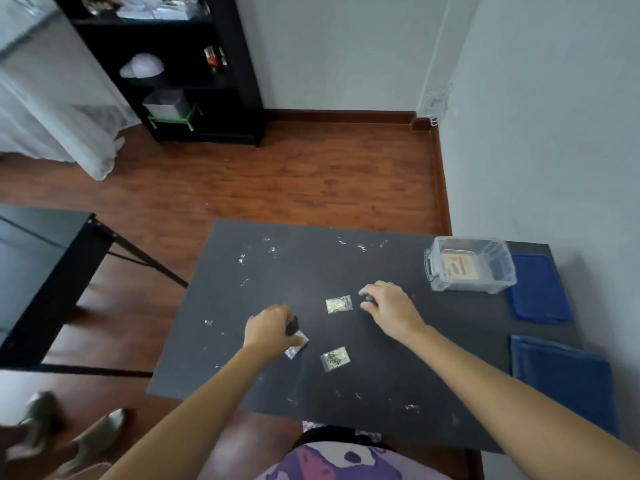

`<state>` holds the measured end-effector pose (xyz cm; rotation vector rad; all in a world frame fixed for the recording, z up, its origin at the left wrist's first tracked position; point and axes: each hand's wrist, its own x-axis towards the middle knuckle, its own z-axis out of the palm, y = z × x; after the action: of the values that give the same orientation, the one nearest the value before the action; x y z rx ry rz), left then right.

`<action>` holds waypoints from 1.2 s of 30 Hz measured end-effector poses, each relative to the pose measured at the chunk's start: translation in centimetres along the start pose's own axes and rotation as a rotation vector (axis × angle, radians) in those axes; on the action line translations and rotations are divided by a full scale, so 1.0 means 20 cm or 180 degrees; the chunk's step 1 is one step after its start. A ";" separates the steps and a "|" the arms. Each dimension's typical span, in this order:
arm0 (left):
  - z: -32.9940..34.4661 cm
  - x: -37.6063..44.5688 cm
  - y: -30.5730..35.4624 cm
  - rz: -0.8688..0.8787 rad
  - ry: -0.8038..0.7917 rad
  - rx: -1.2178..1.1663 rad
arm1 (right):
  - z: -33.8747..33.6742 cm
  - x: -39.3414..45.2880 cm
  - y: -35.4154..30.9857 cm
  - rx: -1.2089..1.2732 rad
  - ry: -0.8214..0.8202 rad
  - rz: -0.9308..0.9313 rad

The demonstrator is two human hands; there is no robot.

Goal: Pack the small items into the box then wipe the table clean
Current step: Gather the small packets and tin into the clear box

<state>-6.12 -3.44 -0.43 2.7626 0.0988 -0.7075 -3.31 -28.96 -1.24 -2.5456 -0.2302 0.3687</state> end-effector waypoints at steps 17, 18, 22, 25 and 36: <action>0.16 -0.04 -0.01 0.0027 0.0113 0.0057 | 0.18 0.11 -0.11 -0.0526 -0.0372 0.0329; 0.15 -0.04 -0.01 0.0094 0.0129 -0.0009 | 0.17 0.10 -0.11 -0.0539 -0.0379 0.0331; 0.13 -0.06 0.04 0.0390 -0.0154 -0.0984 | 0.16 0.04 -0.10 -0.0424 -0.0357 0.0324; 0.15 -0.07 0.13 0.0675 -0.0631 -0.1366 | 0.11 -0.01 -0.08 -0.0041 -0.0185 0.0424; 0.28 -0.06 0.22 0.0630 -0.0380 -0.0068 | -0.27 -0.20 0.27 0.0641 0.1329 0.0638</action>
<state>-9.11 -9.27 -3.49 2.6546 -0.1881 -0.8092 -5.06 -37.00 1.01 -2.3827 0.2099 -0.0691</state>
